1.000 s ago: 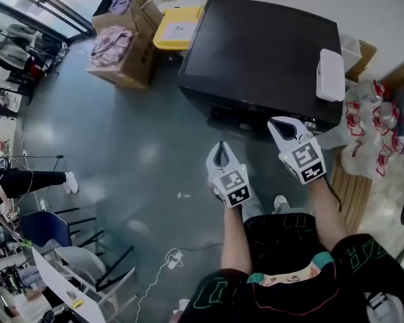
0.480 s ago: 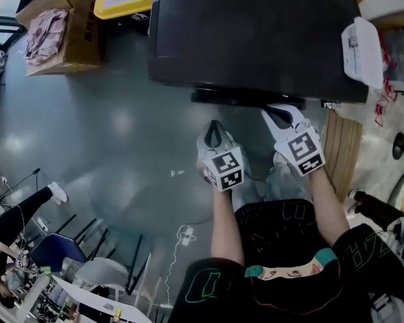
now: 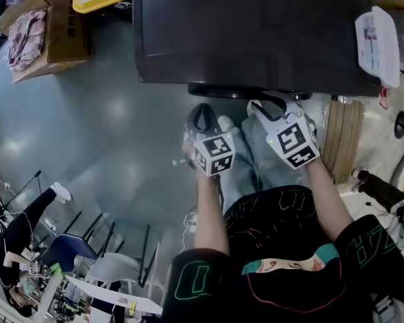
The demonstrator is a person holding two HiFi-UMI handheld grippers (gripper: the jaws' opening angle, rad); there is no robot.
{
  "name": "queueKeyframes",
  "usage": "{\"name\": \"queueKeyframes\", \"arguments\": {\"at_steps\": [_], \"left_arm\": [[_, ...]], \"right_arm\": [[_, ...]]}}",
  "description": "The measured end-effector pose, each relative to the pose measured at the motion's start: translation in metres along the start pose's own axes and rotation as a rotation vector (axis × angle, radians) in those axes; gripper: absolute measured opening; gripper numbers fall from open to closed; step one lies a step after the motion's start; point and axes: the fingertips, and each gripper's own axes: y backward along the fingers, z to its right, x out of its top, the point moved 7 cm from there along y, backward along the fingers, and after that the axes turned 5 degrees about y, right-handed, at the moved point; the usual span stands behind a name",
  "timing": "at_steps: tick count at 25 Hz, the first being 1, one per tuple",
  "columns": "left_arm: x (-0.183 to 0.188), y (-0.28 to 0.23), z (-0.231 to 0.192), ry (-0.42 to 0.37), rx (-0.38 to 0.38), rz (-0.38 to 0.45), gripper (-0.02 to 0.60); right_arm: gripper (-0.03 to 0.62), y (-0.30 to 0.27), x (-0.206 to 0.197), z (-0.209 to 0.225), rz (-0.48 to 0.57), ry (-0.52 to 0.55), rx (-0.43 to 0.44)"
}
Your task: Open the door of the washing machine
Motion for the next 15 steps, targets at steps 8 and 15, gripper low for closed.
{"name": "queueKeyframes", "arguments": {"at_steps": [8,15], "left_arm": [[-0.006,-0.030,-0.004,-0.222,-0.069,-0.079,0.122],[-0.018,-0.053,-0.007,-0.447,-0.173,-0.134,0.184]], "right_arm": [[0.167,-0.016,-0.005,-0.017,-0.212,0.321,-0.121],[0.167,-0.022,-0.013,-0.018,-0.278,0.452,-0.214]]}}
